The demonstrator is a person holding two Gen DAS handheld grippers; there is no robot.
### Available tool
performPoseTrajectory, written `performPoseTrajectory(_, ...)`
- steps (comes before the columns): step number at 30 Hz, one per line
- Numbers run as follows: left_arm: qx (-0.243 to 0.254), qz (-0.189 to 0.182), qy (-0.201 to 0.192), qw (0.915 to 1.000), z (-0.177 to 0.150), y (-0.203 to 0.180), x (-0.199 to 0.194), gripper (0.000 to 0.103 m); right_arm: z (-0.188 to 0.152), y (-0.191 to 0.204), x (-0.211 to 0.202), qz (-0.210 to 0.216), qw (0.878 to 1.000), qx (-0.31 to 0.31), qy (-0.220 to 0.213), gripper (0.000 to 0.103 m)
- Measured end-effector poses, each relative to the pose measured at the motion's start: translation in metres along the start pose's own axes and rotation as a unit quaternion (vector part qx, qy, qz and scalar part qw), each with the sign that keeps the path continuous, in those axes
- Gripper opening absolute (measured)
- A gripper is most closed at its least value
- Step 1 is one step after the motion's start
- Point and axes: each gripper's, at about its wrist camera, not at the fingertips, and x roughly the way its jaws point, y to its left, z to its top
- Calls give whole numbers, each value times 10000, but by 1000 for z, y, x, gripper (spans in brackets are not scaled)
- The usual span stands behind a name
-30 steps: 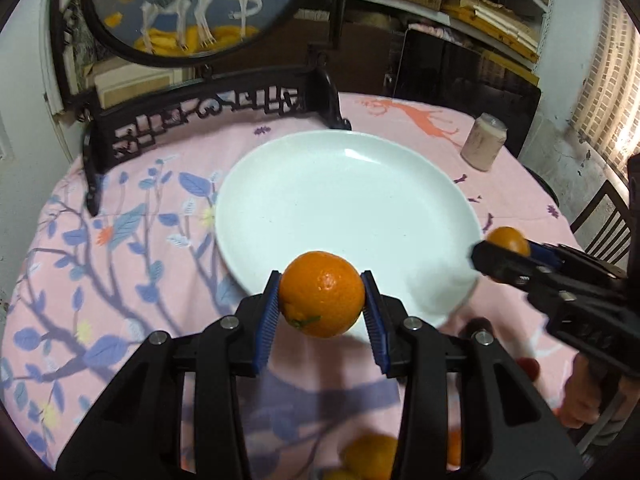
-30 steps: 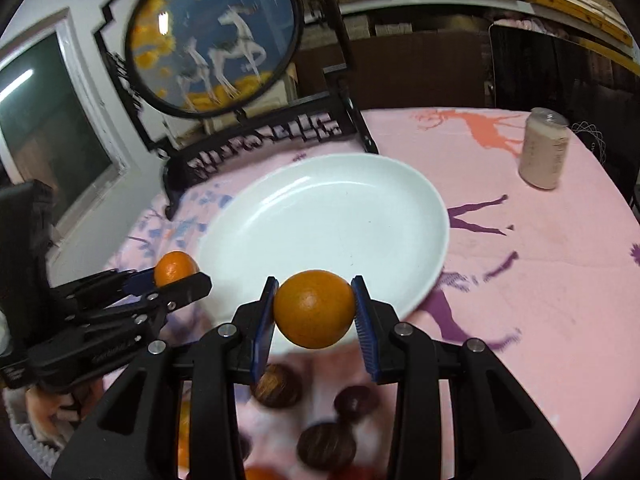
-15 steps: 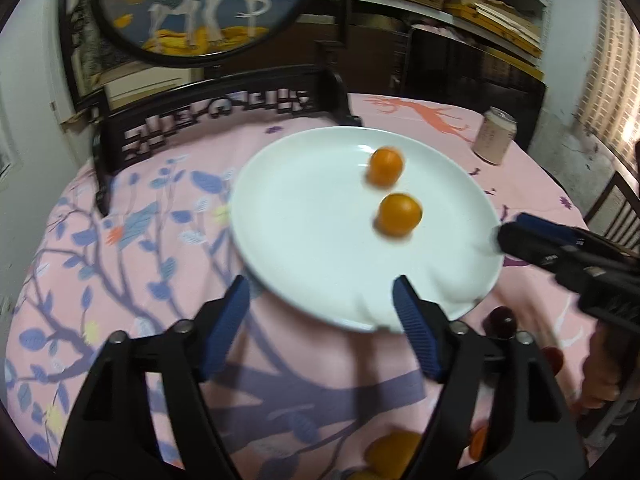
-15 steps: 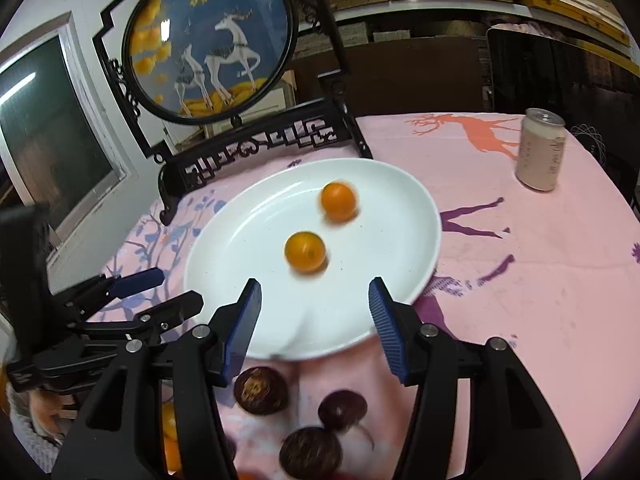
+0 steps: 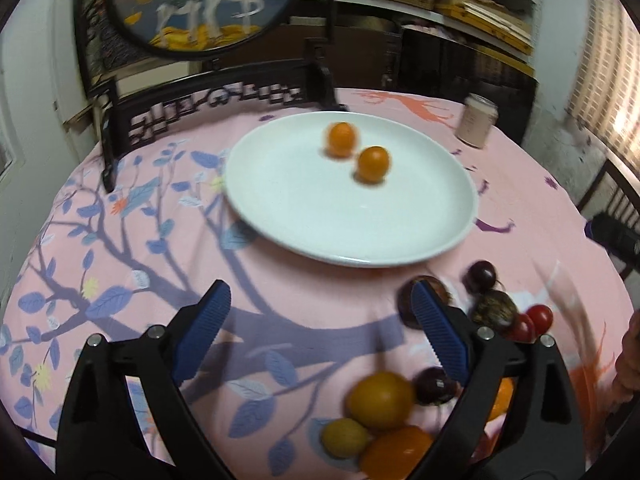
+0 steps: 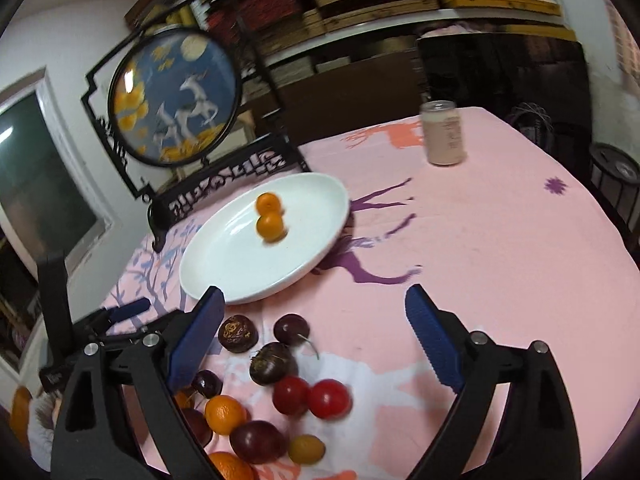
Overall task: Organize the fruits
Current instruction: 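Move the right tool down to the dark red plum with a stem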
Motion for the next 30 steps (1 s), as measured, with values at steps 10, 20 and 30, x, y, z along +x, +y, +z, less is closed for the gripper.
performPoseTrajectory(10, 1009, 137, 151, 9947, -10, -52, 14, 97, 1, -6, -1, -46, 9999, 131, 32, 92)
performPoseTrajectory(20, 1023, 444, 493, 9925, 0, -56, 40, 100, -1, -9, 3, -82, 9997, 198, 101, 98)
performPoseTrajectory(30, 372, 556, 855, 9941, -3, 2, 39, 101, -1, -10, 5, -135, 9997, 181, 135, 98)
